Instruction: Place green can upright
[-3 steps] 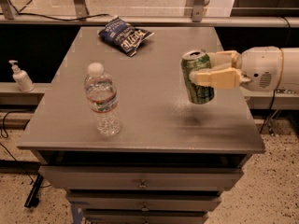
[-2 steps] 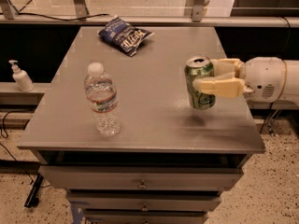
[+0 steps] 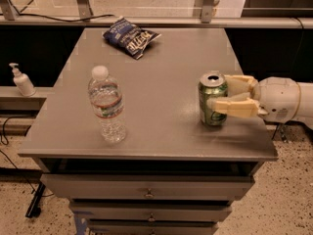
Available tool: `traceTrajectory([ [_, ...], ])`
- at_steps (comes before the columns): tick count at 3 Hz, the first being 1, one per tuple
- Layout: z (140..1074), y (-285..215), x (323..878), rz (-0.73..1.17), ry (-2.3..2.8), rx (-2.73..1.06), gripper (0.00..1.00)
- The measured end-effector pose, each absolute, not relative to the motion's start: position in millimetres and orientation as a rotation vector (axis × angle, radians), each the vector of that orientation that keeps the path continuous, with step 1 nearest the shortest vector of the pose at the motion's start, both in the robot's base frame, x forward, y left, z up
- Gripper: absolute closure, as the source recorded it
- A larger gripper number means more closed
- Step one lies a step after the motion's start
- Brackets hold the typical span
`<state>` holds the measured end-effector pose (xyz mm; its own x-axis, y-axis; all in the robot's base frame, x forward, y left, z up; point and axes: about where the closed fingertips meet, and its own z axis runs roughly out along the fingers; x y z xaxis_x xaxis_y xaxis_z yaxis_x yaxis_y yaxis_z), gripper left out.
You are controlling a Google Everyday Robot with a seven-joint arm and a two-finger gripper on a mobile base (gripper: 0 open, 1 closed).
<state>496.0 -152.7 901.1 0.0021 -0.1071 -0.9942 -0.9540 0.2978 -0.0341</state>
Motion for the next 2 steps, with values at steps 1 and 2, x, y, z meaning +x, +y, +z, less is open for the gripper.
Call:
traceTrajectory([
  [1, 891.8, -157.1, 493.3, 0.930, 1.405, -1.054, 0.82],
  [2, 887.3, -162.6, 491.9, 0.929, 1.412, -1.041, 0.59],
])
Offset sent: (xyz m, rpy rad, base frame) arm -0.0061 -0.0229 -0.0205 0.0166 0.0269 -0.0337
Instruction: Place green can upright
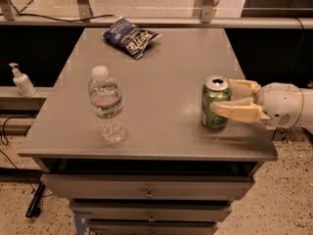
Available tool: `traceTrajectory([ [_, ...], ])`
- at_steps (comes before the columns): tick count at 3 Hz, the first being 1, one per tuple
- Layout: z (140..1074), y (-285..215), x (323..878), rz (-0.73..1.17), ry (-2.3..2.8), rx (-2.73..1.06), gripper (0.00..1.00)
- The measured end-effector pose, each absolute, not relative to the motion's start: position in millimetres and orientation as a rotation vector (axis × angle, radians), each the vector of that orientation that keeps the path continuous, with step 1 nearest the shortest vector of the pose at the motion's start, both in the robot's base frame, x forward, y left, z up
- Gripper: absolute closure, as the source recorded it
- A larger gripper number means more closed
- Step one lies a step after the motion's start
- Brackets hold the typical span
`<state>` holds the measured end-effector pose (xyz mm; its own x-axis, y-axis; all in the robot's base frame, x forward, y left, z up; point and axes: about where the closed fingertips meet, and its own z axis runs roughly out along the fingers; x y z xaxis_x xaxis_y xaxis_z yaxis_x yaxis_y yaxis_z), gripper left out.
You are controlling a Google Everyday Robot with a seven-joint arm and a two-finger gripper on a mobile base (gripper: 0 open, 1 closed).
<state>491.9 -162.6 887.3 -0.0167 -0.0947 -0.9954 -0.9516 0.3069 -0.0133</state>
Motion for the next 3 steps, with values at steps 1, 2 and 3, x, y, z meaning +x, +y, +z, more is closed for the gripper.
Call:
traceTrajectory([
  [1, 884.0, -166.7, 490.0, 0.929, 1.424, -1.035, 0.36],
  [2, 882.1, -169.3, 487.3, 0.928, 1.437, -1.039, 0.13],
  [3, 886.0, -172.2, 485.7, 0.891, 1.463, -1.082, 0.00],
])
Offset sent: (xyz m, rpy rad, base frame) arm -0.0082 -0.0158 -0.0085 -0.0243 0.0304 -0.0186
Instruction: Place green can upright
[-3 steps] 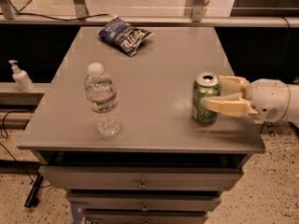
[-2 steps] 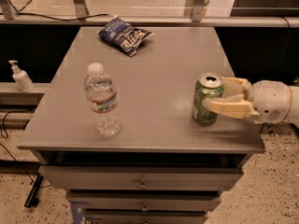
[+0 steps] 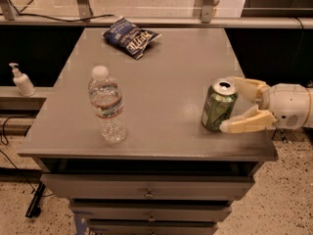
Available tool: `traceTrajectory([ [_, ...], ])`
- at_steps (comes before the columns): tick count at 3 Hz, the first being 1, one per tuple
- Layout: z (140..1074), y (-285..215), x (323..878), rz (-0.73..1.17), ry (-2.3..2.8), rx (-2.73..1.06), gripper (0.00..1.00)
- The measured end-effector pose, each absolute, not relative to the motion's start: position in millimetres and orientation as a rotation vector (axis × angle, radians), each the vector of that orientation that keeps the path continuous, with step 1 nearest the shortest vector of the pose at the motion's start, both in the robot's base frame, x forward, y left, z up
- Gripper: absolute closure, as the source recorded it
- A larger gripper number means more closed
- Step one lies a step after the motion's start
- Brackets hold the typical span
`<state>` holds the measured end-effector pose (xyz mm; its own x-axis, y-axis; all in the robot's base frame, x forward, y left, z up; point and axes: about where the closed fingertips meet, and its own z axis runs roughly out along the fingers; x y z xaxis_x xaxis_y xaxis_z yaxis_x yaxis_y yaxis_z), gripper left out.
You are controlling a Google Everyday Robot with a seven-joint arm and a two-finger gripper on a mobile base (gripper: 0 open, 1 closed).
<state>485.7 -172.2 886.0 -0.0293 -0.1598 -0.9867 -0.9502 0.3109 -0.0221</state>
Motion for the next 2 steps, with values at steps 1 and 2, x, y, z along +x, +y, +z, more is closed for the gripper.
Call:
traceTrajectory([
  [1, 908.2, -184.4, 489.5, 0.757, 1.487, -1.163, 0.00],
  [2, 952.0, -218.8, 494.2, 0.526, 1.509, -1.237, 0.00],
])
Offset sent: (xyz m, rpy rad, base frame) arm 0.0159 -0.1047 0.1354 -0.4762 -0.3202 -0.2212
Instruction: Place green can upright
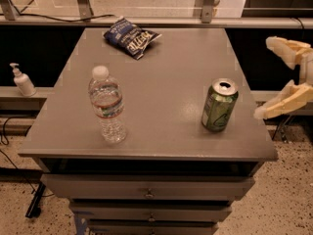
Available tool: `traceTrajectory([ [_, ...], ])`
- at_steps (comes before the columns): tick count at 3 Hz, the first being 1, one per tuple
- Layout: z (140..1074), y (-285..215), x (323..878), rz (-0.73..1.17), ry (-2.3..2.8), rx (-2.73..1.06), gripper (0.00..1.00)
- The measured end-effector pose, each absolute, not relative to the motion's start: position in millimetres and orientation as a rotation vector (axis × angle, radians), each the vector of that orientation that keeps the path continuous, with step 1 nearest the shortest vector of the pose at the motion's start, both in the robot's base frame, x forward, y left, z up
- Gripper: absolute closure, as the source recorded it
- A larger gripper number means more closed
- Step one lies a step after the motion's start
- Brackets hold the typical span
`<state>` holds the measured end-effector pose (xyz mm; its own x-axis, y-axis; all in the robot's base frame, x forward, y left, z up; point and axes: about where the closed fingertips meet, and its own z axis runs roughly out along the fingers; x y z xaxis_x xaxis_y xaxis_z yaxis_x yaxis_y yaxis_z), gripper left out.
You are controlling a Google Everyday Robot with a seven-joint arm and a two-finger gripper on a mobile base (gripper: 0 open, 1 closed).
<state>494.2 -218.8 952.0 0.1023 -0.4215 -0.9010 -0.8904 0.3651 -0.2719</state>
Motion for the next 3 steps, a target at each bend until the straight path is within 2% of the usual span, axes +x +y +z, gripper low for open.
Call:
traceTrajectory([
  [1, 1016.8, -275.2, 487.0, 0.226, 1.520, -1.254, 0.00],
  [2, 1089.6, -341.2, 452.6, -0.058, 1.518, -1.183, 0.00],
  [3, 1095.2, -342.0, 452.0, -0.065, 1.510, -1.180, 0.00],
])
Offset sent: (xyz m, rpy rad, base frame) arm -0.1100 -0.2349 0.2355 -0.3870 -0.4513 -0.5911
